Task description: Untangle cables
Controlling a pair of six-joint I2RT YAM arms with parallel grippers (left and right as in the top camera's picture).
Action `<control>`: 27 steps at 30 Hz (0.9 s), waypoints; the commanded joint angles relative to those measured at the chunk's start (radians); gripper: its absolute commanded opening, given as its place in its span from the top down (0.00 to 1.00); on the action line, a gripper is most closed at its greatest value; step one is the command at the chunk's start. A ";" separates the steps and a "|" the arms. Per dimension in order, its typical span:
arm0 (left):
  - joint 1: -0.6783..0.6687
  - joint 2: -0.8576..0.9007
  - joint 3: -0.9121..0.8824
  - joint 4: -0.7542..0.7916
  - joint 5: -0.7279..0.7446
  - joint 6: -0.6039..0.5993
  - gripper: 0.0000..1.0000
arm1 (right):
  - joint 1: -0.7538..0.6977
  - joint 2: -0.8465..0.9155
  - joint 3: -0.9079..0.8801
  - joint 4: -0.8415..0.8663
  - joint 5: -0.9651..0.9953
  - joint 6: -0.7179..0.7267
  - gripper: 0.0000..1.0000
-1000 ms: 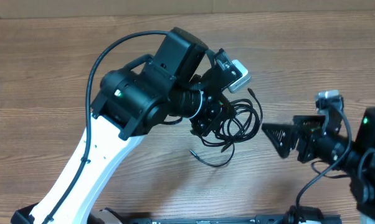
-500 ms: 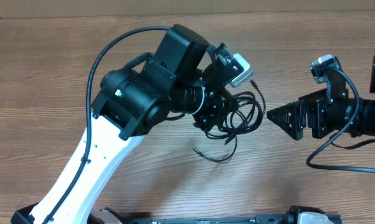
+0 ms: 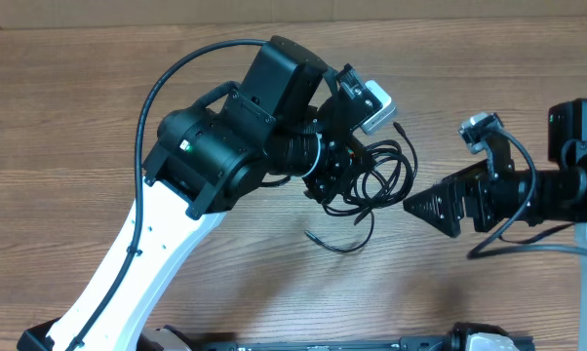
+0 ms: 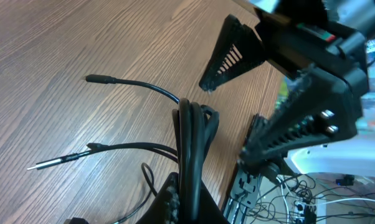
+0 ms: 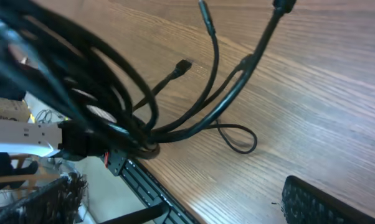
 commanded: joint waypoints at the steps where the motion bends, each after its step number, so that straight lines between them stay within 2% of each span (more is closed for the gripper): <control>1: -0.003 -0.002 0.013 0.005 0.005 -0.010 0.96 | -0.001 -0.085 -0.015 0.018 -0.030 -0.021 0.00; 3: -0.003 -0.002 0.013 0.005 0.006 -0.010 0.96 | -0.001 -0.128 -0.038 0.046 -0.016 -0.016 0.00; 9: -0.004 -0.002 0.013 0.002 0.007 -0.011 0.96 | -0.001 -0.233 -0.153 0.229 0.111 0.238 0.00; 12: -0.004 -0.002 0.013 0.002 0.025 -0.011 0.96 | -0.001 -0.238 -0.155 0.272 0.111 0.277 0.00; 15: -0.004 -0.002 0.013 0.019 0.063 -0.010 0.96 | -0.001 -0.236 -0.155 0.296 0.097 0.275 0.00; 20: -0.004 0.000 0.013 0.046 0.096 -0.010 0.96 | -0.001 -0.237 -0.155 0.288 -0.070 0.130 0.00; 24: -0.004 0.004 0.013 0.047 0.106 -0.010 0.96 | -0.001 -0.237 -0.155 0.301 -0.091 0.128 0.00; 27: -0.006 0.005 0.013 0.066 0.172 -0.010 0.96 | -0.001 -0.237 -0.155 0.302 -0.153 0.085 0.01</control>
